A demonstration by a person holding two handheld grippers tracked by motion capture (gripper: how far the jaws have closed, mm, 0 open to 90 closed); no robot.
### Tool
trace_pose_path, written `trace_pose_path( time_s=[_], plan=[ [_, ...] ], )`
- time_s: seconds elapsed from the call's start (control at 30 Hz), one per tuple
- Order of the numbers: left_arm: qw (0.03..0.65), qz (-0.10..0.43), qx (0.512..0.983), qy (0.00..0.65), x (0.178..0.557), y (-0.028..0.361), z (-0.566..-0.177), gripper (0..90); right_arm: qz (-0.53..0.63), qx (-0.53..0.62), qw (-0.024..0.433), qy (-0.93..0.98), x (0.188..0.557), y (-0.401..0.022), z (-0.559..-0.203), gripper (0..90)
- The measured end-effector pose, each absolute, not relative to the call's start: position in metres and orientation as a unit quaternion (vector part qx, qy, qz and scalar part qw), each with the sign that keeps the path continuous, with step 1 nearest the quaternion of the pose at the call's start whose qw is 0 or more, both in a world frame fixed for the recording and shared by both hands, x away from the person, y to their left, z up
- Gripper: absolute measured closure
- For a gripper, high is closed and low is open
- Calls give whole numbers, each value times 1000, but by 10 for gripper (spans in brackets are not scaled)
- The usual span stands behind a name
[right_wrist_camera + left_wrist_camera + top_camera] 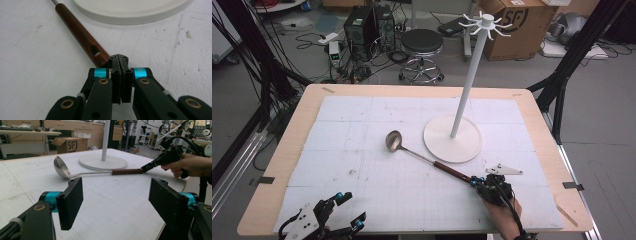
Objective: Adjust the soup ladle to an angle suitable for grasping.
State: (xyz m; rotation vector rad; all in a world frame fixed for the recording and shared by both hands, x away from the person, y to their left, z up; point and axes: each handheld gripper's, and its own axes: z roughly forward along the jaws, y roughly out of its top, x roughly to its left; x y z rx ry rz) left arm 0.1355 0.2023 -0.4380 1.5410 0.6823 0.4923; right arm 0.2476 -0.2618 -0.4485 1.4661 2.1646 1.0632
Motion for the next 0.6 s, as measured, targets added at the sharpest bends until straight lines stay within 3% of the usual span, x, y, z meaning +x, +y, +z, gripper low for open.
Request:
trace_pose_path(
  time_s=[0.3, 0.6],
  plan=[
    [637, 216, 679, 293, 135, 201, -437, 282, 374, 499, 163, 765, 251, -237, -447, 895],
    [639, 216, 677, 297, 135, 202, -438, 283, 392, 459, 138, 785, 220, -253, -442, 895]
  ],
)
